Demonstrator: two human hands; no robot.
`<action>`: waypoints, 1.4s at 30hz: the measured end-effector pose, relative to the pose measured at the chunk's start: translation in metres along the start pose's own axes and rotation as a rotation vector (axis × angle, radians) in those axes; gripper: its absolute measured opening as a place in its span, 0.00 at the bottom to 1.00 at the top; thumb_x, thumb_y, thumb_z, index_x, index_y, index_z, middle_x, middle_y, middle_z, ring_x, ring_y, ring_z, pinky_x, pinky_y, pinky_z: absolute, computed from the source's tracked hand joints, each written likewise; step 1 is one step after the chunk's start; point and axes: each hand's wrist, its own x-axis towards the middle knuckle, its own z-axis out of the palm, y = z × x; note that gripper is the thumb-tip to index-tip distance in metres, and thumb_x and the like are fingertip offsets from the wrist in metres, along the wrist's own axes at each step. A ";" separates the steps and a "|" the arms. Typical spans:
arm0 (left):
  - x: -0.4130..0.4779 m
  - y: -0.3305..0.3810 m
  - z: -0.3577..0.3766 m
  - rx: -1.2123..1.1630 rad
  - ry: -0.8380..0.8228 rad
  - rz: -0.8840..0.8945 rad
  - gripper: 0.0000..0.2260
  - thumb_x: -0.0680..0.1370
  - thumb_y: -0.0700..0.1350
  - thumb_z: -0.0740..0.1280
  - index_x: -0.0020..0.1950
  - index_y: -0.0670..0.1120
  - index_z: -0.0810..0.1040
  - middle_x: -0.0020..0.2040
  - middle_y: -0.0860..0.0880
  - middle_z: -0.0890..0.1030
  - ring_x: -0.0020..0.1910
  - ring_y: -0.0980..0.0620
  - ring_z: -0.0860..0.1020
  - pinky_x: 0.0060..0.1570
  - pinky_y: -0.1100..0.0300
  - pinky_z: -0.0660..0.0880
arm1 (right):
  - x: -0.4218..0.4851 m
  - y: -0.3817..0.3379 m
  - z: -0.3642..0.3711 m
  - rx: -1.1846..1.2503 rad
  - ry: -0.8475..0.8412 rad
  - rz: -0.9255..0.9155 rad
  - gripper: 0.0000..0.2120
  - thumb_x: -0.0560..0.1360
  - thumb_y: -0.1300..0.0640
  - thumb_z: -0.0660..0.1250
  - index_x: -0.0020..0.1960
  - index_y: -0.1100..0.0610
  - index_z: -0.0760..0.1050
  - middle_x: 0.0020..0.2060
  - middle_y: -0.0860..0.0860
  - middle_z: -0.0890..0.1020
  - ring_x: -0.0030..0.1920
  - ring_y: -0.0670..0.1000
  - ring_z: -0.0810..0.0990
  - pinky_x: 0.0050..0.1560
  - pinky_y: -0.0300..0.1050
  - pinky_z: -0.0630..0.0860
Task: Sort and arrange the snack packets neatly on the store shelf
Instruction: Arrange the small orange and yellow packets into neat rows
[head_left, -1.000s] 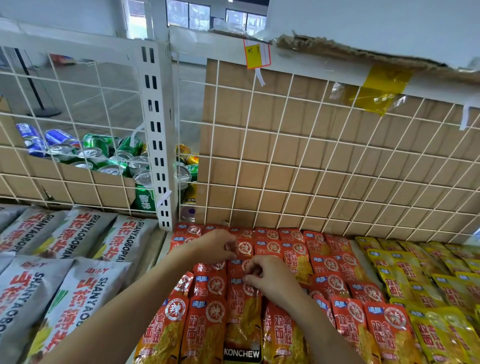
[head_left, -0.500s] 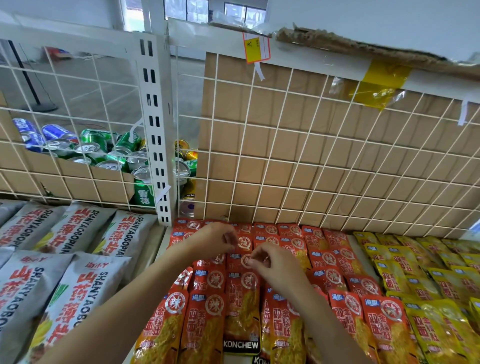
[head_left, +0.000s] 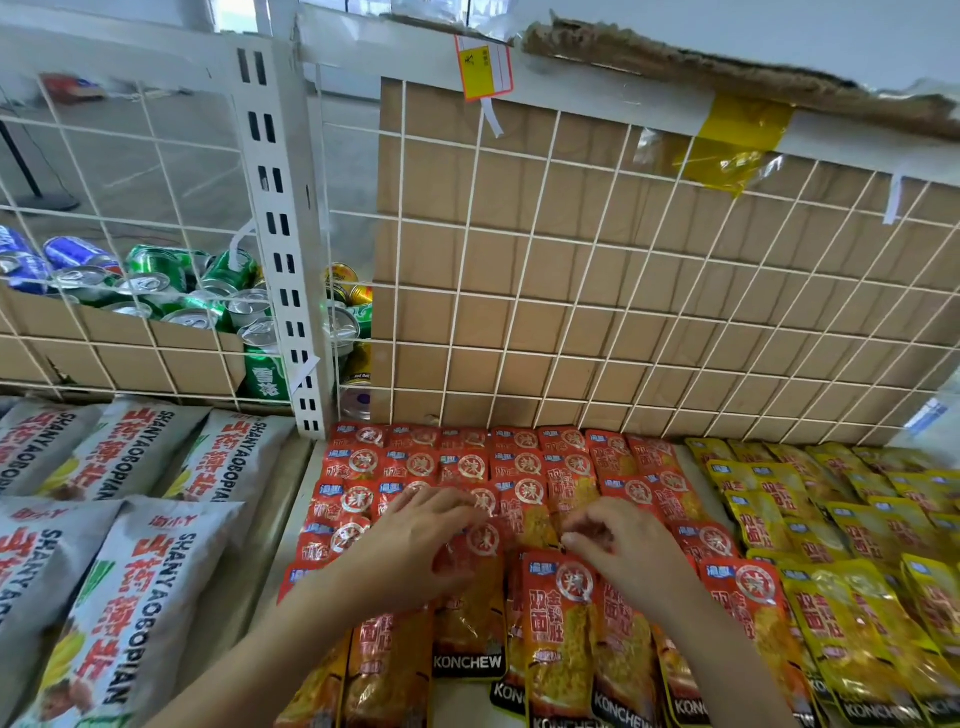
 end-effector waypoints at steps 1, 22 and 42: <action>-0.004 -0.001 0.003 0.019 -0.005 0.005 0.27 0.76 0.56 0.63 0.73 0.58 0.59 0.73 0.59 0.58 0.73 0.58 0.53 0.73 0.56 0.45 | -0.002 0.001 0.001 -0.013 -0.020 -0.005 0.07 0.75 0.47 0.65 0.49 0.48 0.78 0.43 0.36 0.73 0.49 0.41 0.73 0.51 0.36 0.69; -0.024 -0.010 0.007 -0.100 0.050 -0.084 0.26 0.75 0.59 0.54 0.73 0.59 0.59 0.73 0.59 0.59 0.73 0.56 0.55 0.72 0.57 0.50 | 0.003 -0.030 0.008 0.319 -0.062 -0.005 0.09 0.75 0.56 0.67 0.38 0.46 0.73 0.35 0.43 0.79 0.37 0.41 0.78 0.44 0.45 0.78; -0.015 -0.016 0.003 -0.049 0.094 -0.116 0.19 0.81 0.48 0.58 0.72 0.54 0.64 0.71 0.55 0.67 0.71 0.54 0.61 0.70 0.57 0.56 | -0.006 -0.066 0.058 0.105 -0.055 -0.029 0.08 0.74 0.52 0.68 0.50 0.49 0.72 0.45 0.44 0.80 0.43 0.43 0.79 0.47 0.41 0.77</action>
